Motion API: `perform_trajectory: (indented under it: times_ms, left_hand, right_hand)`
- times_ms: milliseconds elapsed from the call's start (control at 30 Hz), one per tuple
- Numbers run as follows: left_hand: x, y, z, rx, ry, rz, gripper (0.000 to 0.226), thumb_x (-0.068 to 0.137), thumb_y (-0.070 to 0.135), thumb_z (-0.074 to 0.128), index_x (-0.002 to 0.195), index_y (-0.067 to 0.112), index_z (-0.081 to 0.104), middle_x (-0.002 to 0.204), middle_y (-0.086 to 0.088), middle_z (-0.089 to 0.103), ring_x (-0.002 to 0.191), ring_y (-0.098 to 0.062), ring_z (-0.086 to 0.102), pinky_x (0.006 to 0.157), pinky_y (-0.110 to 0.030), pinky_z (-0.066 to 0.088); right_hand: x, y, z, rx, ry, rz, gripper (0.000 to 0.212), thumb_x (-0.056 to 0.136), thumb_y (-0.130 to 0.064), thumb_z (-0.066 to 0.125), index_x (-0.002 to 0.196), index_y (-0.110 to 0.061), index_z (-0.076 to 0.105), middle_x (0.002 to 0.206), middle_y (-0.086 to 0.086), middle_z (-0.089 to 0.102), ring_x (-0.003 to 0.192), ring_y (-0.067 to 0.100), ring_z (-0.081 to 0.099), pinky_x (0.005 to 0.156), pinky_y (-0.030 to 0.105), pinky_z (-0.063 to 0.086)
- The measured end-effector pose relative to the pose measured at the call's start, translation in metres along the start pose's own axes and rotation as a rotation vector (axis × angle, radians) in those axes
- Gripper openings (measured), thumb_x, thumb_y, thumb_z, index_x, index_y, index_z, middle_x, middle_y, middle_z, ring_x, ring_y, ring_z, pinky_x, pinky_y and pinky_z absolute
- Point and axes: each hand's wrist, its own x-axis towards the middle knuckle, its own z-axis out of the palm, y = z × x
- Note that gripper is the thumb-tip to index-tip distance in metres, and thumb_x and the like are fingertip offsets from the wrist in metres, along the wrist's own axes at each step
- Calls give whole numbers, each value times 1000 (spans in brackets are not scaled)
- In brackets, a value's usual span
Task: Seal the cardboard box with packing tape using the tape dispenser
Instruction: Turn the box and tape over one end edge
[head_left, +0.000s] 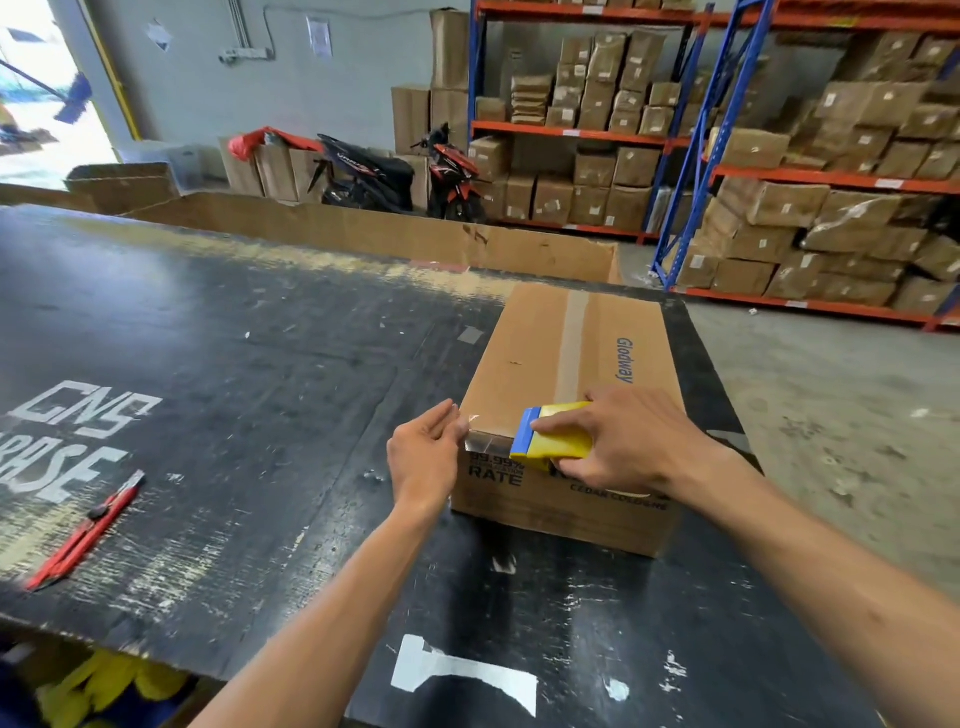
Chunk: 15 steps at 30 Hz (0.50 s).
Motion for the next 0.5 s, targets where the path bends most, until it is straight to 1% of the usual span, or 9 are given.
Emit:
perform_trajectory:
  times_ms: [67, 133, 167, 233, 300, 367, 400, 467, 500]
  left_hand:
    - [6, 0, -5, -128, -30, -51, 55, 80, 6, 82, 132, 9, 63, 124, 3, 70, 93, 8, 68, 88, -19, 55]
    - [14, -2, -13, -221, -108, -110, 57, 78, -1, 82, 131, 3, 62, 124, -4, 70, 91, 1, 71, 74, -15, 56]
    - [18, -3, -17, -259, -164, -141, 55, 79, -2, 81, 130, 2, 62, 123, -7, 70, 92, -4, 72, 70, -15, 56]
    - [27, -8, -24, -335, -229, -177, 48, 82, 3, 79, 128, 2, 64, 121, -11, 72, 96, -13, 74, 75, -20, 59]
    - [30, -9, -26, -346, -145, -144, 43, 90, 11, 73, 130, 2, 63, 115, -11, 74, 97, -15, 74, 85, -29, 60]
    - [29, -5, -22, -95, 15, 99, 40, 99, 23, 63, 136, 10, 60, 123, -3, 72, 108, -7, 69, 96, -28, 55]
    - [26, -1, -18, 38, 33, 267, 39, 102, 28, 57, 139, 15, 58, 131, 3, 67, 117, -2, 63, 102, -25, 50]
    - [24, 7, -2, 200, -105, 575, 41, 106, 32, 45, 144, 20, 53, 143, 7, 57, 134, -2, 48, 110, -21, 39]
    - [26, 8, 7, 264, -202, 674, 42, 106, 32, 42, 146, 20, 50, 147, 6, 53, 139, -6, 42, 114, -24, 35]
  right_hand:
    - [1, -1, -1, 1, -5, 3, 52, 86, -61, 55, 137, -58, 48, 88, -4, 48, 79, 18, 52, 65, 30, 34]
    - [1, -2, -1, 5, -21, 2, 52, 86, -61, 54, 137, -57, 49, 89, -4, 50, 81, 18, 53, 66, 30, 35]
    - [2, -2, -1, 10, -29, 4, 52, 86, -61, 54, 137, -57, 49, 90, -4, 51, 82, 18, 54, 66, 30, 35]
    - [4, -1, -2, 13, -38, 17, 51, 86, -61, 55, 137, -58, 49, 90, -5, 50, 81, 18, 52, 66, 31, 35]
    - [4, 0, -3, 13, -47, 28, 51, 86, -61, 54, 136, -59, 49, 89, -6, 48, 81, 17, 50, 67, 31, 34]
    - [5, -1, -3, 11, -53, 33, 50, 86, -61, 54, 136, -59, 49, 90, -6, 47, 83, 18, 51, 68, 32, 33]
    - [5, -2, -3, 13, -55, 35, 50, 85, -61, 54, 135, -60, 49, 90, -6, 48, 86, 19, 53, 69, 32, 34]
    - [7, -2, -2, 19, -54, 40, 51, 84, -61, 55, 135, -60, 49, 92, -6, 50, 90, 20, 56, 71, 33, 35]
    - [8, -2, -2, 22, -57, 43, 51, 84, -62, 55, 135, -60, 49, 93, -6, 50, 91, 20, 56, 71, 33, 36]
